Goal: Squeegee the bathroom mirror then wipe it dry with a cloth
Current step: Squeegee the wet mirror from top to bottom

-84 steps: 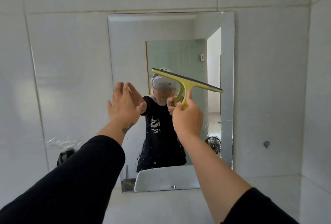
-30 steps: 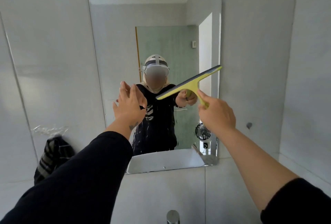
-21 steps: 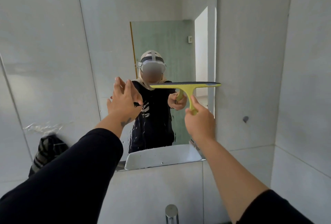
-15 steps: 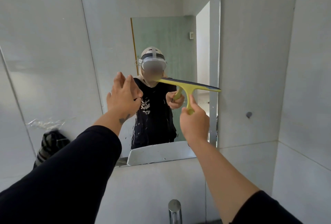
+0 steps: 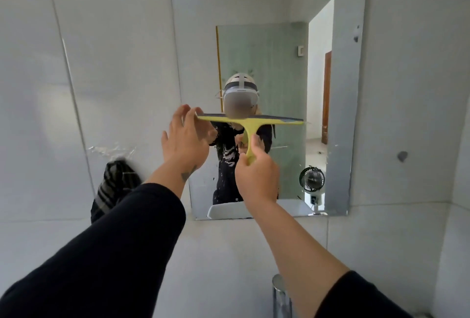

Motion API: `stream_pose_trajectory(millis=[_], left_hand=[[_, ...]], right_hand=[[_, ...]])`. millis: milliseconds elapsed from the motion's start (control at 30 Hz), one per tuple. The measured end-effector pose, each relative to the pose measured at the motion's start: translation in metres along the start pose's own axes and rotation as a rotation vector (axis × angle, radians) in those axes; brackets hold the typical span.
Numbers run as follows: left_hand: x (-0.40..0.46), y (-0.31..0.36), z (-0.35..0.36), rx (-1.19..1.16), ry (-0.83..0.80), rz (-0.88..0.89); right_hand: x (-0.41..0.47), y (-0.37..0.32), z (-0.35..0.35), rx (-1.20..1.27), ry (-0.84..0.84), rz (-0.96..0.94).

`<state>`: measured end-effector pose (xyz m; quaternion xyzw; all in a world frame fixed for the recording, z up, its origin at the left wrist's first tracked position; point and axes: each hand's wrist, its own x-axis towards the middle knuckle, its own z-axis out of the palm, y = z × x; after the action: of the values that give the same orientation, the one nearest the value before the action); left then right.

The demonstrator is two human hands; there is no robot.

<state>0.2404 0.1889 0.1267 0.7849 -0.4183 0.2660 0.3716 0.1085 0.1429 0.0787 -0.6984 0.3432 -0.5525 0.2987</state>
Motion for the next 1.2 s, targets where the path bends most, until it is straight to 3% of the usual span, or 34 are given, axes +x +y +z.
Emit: stream_pose_trajectory(millis=[300,600,833,1200], left_hand=[[-0.013,-0.013,-0.001,0.055,-0.059,-0.046],[-0.026,0.017,0.026,-0.006,-0.115,-0.012],[-0.035,0.048,0.044,-0.021,-0.134,0.004],[-0.043,0.058,0.073,0.063,-0.222,-0.006]], right_hand=[[-0.010,0.008,0.005,-0.306,-0.122,-0.217],[0.024,0.021,-0.062,-0.814,-0.188,-0.475],[0.040,0.043,-0.108,-0.896,-0.155,-0.385],[0.046,0.086,-0.155,-0.794,-0.105,-0.182]])
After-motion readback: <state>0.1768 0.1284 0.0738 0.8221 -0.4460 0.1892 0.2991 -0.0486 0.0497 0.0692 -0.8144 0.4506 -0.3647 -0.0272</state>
